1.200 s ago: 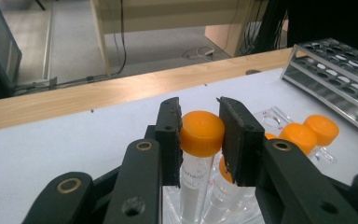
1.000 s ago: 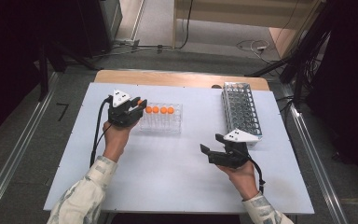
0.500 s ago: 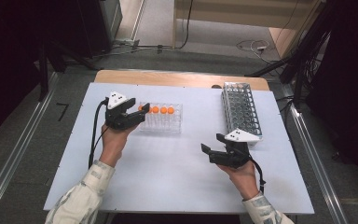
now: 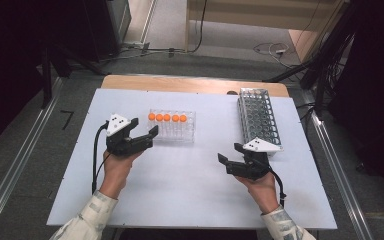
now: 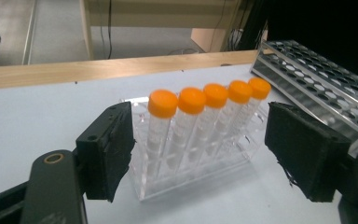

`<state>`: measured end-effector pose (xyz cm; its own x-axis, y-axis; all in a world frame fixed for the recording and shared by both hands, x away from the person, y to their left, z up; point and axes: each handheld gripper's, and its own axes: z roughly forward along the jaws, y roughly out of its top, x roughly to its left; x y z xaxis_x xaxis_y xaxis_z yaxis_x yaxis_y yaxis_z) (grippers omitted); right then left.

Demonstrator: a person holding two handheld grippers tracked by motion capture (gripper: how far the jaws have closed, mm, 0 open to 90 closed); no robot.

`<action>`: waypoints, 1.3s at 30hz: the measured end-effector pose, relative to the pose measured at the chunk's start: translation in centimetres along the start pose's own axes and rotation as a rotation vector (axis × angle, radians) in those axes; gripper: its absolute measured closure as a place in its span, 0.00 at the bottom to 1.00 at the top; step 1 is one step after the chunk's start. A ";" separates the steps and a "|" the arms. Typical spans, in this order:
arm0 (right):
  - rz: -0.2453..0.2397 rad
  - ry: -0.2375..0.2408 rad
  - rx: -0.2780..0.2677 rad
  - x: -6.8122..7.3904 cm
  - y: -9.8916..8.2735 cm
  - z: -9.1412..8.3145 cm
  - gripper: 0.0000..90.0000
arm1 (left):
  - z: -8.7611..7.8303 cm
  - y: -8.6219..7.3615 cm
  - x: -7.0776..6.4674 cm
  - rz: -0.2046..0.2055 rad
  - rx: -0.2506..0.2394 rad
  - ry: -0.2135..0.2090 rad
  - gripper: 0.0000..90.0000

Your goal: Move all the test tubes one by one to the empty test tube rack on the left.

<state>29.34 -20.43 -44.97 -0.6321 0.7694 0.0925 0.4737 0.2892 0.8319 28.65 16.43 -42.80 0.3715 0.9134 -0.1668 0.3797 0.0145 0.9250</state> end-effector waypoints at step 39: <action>0.070 -0.092 -0.025 -3.7 -2.4 -3.4 0.27 | -4.7 -6.3 2.1 -0.005 0.037 0.128 0.23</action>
<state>28.52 -25.91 -45.45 -0.5389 0.8363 0.1009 0.4981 0.2197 0.8388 23.08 20.16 -47.36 0.2590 0.9578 -0.1246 0.4135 0.0066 0.9105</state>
